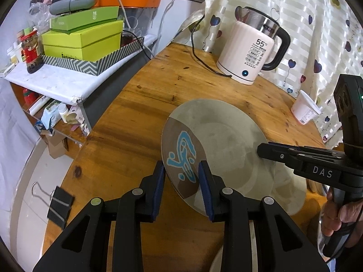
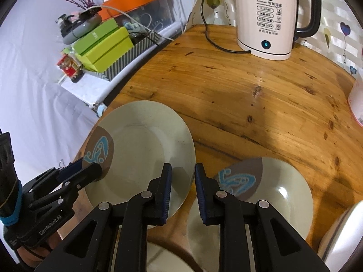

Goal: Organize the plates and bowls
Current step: 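Carry the held plate with the left gripper over another beige plate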

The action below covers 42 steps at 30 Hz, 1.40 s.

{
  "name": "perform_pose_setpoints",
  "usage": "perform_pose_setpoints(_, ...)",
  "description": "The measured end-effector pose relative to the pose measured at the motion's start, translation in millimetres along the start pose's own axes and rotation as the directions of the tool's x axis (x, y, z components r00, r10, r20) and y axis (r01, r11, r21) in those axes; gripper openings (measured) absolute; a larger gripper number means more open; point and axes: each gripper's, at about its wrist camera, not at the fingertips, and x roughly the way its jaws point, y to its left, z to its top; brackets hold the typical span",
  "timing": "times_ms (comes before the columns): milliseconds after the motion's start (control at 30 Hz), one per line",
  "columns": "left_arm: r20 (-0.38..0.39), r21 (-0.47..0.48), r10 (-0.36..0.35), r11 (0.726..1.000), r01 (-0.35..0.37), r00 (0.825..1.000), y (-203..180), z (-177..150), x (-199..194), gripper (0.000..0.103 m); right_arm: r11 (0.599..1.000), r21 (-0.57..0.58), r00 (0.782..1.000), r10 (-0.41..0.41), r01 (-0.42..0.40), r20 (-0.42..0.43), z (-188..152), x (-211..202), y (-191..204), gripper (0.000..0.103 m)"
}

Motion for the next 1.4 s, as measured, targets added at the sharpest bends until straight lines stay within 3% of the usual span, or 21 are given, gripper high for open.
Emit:
perform_pose_setpoints(467,-0.004,0.034,-0.021,0.999,0.021,1.0,-23,-49,-45,0.031,0.999,0.036,1.0,-0.009,0.009,0.011,-68,-48,10,0.02)
perform_pose_setpoints(867,-0.046,0.066,-0.032,0.997,0.035,0.998,-40,-92,-60,0.031,0.997,0.074,1.0,-0.031,0.031,-0.004,-126,-66,7,0.02)
perform_pose_setpoints(1400,-0.091,0.078,-0.025,0.996,0.032,0.996,-52,-120,-58,0.031,0.993,0.105,0.998,-0.04,0.044,-0.038,-158,-64,0,0.02)
